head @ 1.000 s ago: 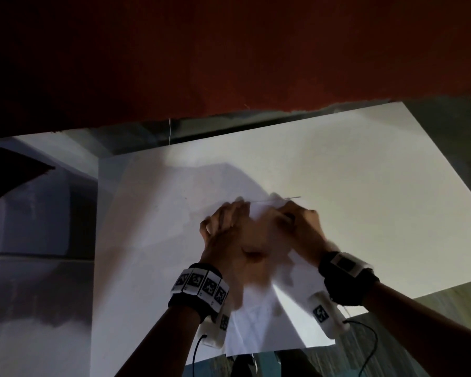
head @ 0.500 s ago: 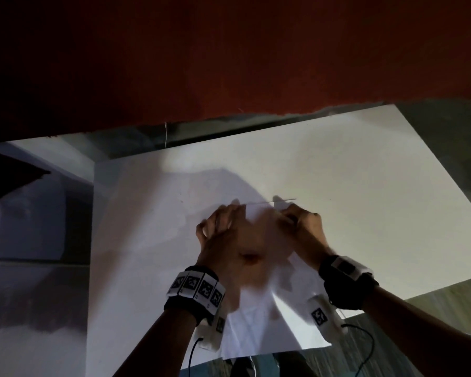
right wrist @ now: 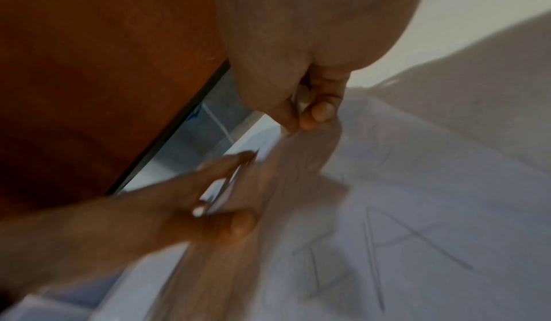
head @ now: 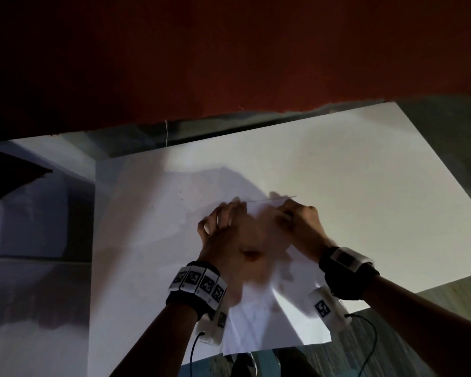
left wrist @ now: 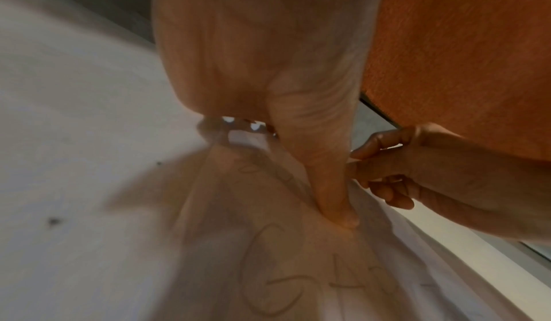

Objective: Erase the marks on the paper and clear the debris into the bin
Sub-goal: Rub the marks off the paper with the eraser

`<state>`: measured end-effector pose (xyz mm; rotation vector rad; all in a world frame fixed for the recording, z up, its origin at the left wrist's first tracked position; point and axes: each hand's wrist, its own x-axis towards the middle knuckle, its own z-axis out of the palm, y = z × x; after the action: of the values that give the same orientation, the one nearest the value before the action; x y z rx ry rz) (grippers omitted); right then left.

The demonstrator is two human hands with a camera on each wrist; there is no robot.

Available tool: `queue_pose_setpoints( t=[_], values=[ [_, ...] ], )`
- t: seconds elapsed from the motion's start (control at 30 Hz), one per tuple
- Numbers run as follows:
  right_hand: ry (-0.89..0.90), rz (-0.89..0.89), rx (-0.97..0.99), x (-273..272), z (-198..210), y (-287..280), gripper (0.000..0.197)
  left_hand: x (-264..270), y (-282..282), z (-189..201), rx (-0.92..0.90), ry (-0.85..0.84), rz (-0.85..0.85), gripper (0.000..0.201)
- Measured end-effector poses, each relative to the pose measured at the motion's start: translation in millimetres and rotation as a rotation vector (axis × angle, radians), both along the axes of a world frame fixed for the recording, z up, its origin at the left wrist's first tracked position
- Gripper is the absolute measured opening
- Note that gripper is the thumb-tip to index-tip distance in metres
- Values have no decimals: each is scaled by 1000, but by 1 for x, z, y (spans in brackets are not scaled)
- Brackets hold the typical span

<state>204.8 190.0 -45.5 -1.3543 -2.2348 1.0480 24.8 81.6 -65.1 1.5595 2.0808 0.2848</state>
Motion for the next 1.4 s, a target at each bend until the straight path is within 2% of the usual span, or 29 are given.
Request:
queue_pose_setpoints(
  t=[0.07, 0.17, 0.27, 0.37, 0.43, 0.47, 0.53, 0.6, 0.67, 0.77, 0.8, 0.9, 0.93, 1.03, 1.07, 1.13, 1.17, 1.2, 1.3, 1.33, 1.4],
  values=[
    [-90, 30, 9, -3, 2, -1, 1, 3, 5, 1, -4, 1, 10, 123],
    [-169, 56, -9, -7, 5, 8, 12, 7, 6, -4, -41, 13, -31, 124],
    [-154, 31, 18, -13, 7, 19, 13, 9, 4, -10, -63, 110, -35, 116],
    [-128, 7, 100, -16, 3, 11, 12, 10, 4, -10, -63, 111, -39, 118],
    [-147, 117, 134, -18, 0, -11, 11, 8, 6, -14, -74, 86, -30, 122],
    [-122, 185, 144, -18, 1, -20, 17, 7, 6, -16, -80, 69, -25, 124],
    [-108, 251, 160, -13, 1, -18, 19, 7, 8, -17, -82, 27, -23, 126],
    [-141, 142, 171, -7, -1, -1, 8, 7, 7, -17, -83, 9, -21, 125],
    [-122, 62, 142, -8, -2, -3, 8, 7, 6, -17, -80, 35, -24, 124],
    [-52, 238, 98, -17, 0, -30, 27, 8, 7, -18, -81, 56, -18, 125],
    [-65, 244, 92, -15, 0, -27, 25, 8, 7, -17, -77, 56, -16, 124],
    [-56, 36, 99, -5, 1, -4, 5, 10, 6, -14, -77, 74, -17, 122],
    [-46, 32, 79, -5, 0, -6, 6, 9, 5, -12, -75, 76, -17, 122],
    [-24, 242, 85, -10, 1, -31, 26, 9, 6, -12, -68, 65, -13, 122],
    [-33, 240, 81, -7, -1, -26, 23, 10, 7, -11, -69, 64, -14, 122],
    [-42, 85, 74, 3, -3, -5, 6, 11, 7, -10, -81, 50, -11, 121],
    [-33, 13, 64, 4, -2, -2, 7, 11, 6, -9, -88, 47, -8, 120],
    [-9, 3, 40, 3, -4, -5, 8, 11, 6, -9, -90, 61, -7, 121],
    [-30, 232, 106, -8, -2, -32, 17, 10, 7, -11, -75, 88, 0, 122],
    [-38, 237, 106, -5, -5, -28, 16, 10, 8, -12, -76, 73, 1, 123],
    [-43, 94, 91, 2, -7, -9, 8, 11, 8, -13, -94, 53, -4, 123]
  ],
)
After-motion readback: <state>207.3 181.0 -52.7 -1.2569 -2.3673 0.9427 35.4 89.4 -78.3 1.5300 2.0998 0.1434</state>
